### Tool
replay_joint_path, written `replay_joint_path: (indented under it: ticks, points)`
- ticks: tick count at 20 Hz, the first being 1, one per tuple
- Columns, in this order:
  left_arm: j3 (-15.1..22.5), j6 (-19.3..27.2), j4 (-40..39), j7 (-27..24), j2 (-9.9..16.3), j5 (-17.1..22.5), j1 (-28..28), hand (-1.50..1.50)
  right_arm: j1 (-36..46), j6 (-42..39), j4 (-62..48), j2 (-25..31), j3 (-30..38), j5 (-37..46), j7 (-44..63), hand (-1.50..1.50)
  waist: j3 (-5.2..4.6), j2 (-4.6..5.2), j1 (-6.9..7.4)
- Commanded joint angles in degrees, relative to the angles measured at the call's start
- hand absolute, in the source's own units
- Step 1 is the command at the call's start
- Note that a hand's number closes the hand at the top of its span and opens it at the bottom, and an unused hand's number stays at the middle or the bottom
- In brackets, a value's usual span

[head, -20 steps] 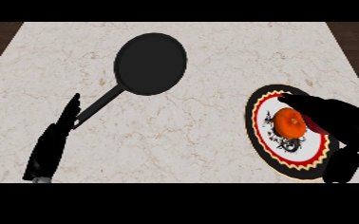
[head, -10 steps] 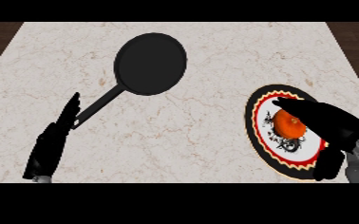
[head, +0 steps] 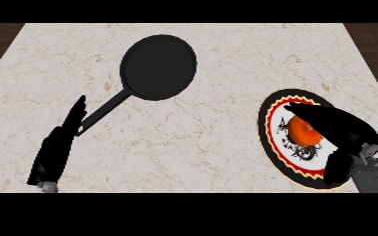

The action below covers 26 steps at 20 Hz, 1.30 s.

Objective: Pick the squash from the plate and place it in the pan

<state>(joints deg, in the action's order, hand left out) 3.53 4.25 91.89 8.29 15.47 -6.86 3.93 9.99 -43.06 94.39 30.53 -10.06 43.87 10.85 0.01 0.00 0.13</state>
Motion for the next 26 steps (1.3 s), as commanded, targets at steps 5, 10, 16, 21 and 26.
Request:
replay_joint_path:
  ticks: [5, 10, 16, 21, 26]
  points:
    - [-2.8, -3.5, -0.4, -2.5, -0.6, 0.0, 1.7, 0.00, 1.0, 1.6, -3.2, -4.3, 1.0, 3.7, -3.2, 1.50, -0.02, -0.02, -0.01]
    - [-3.7, -4.3, 3.7, -0.2, -0.5, 0.2, 3.4, 0.00, 0.2, 4.6, -8.7, -3.5, 4.6, 2.2, -10.5, 1.50, -0.01, -0.03, 0.05]
    - [-2.0, -2.5, 4.4, 0.1, -3.3, -3.7, 4.2, 0.00, -3.4, 3.2, -5.1, -6.4, 4.5, 2.1, -9.8, 1.50, -0.01, -0.10, -0.11]
    - [-3.5, -2.3, 0.7, -0.4, -2.4, -3.1, 1.5, 0.00, -3.8, 10.6, -9.0, -22.8, 10.8, 5.9, 19.4, 1.50, -0.20, -0.41, -1.79]
    - [-3.7, -2.4, -0.2, -0.9, -2.7, -2.7, 2.3, 0.00, -4.9, 21.8, -1.3, -30.1, 9.6, 16.0, 38.8, 1.50, -0.48, -0.94, -2.38]
